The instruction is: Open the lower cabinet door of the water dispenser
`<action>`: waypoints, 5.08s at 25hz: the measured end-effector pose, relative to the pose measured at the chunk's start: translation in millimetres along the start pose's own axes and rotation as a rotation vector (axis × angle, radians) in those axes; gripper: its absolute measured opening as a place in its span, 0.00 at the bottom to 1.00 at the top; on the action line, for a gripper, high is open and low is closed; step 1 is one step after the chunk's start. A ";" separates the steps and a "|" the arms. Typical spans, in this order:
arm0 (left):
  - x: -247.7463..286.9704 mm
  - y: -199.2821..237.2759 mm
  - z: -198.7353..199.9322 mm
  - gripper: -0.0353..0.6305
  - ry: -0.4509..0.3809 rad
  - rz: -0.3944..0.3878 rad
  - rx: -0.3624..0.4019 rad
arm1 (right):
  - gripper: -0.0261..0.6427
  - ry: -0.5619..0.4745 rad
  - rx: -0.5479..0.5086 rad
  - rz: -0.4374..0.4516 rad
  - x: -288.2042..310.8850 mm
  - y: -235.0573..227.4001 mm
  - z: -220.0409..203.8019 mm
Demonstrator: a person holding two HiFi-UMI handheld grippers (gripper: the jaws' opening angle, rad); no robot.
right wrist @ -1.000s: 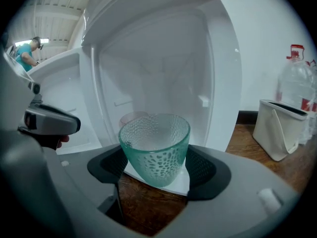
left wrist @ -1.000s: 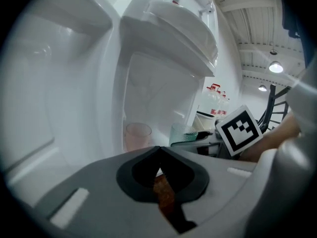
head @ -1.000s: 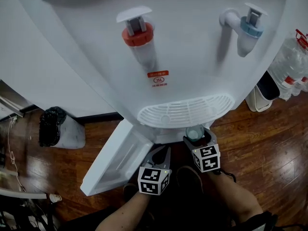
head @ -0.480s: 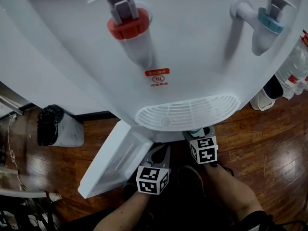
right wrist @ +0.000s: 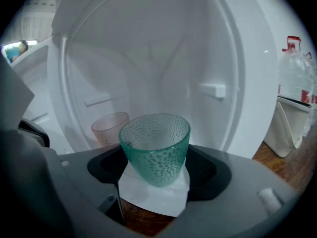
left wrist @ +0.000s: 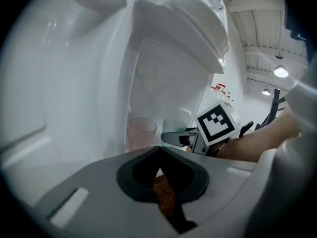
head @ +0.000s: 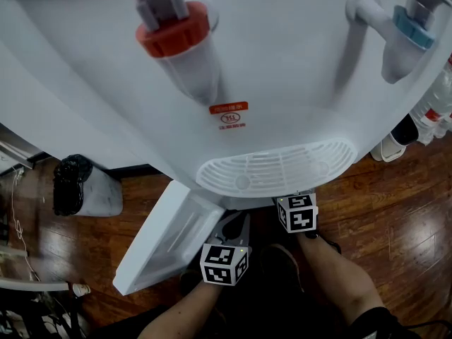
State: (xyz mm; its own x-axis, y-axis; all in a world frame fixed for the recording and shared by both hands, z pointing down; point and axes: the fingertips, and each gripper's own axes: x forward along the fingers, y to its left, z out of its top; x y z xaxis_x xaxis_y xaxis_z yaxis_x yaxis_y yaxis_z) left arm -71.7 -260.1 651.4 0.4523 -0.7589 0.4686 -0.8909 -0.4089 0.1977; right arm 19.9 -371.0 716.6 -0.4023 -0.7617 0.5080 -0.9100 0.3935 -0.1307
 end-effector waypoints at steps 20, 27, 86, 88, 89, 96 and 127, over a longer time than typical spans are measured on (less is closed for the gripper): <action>11.5 7.9 -0.2 0.05 0.010 0.014 0.016 | 0.58 -0.048 0.001 -0.022 22.0 1.9 22.4; 6.9 2.3 0.5 0.05 0.011 -0.003 0.018 | 0.58 -0.063 -0.023 -0.018 31.4 2.3 28.3; -226.0 -51.3 163.2 0.11 -0.068 -0.361 0.196 | 0.04 0.035 -0.148 0.561 -241.7 148.5 107.0; -231.8 -61.4 180.7 0.11 -0.114 -0.396 0.189 | 0.04 0.021 -0.158 0.579 -252.6 151.2 123.0; -234.1 -66.6 188.2 0.11 -0.135 -0.413 0.192 | 0.04 0.016 -0.163 0.587 -256.9 152.3 130.1; -255.8 -97.9 237.9 0.11 -0.258 -0.453 0.320 | 0.04 -0.041 -0.214 0.583 -287.9 154.3 190.5; -307.7 -72.8 288.7 0.26 -0.424 -0.145 0.160 | 0.04 -0.236 -0.243 0.659 -364.8 191.2 281.4</action>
State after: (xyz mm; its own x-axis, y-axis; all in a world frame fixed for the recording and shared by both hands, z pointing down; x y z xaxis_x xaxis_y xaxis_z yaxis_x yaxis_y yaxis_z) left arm -134.0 -143.2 244.2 0.5778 -0.8149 0.0462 -0.8151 -0.5731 0.0846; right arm -35.6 -162.8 266.7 -0.8932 -0.4081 0.1891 -0.4357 0.8894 -0.1386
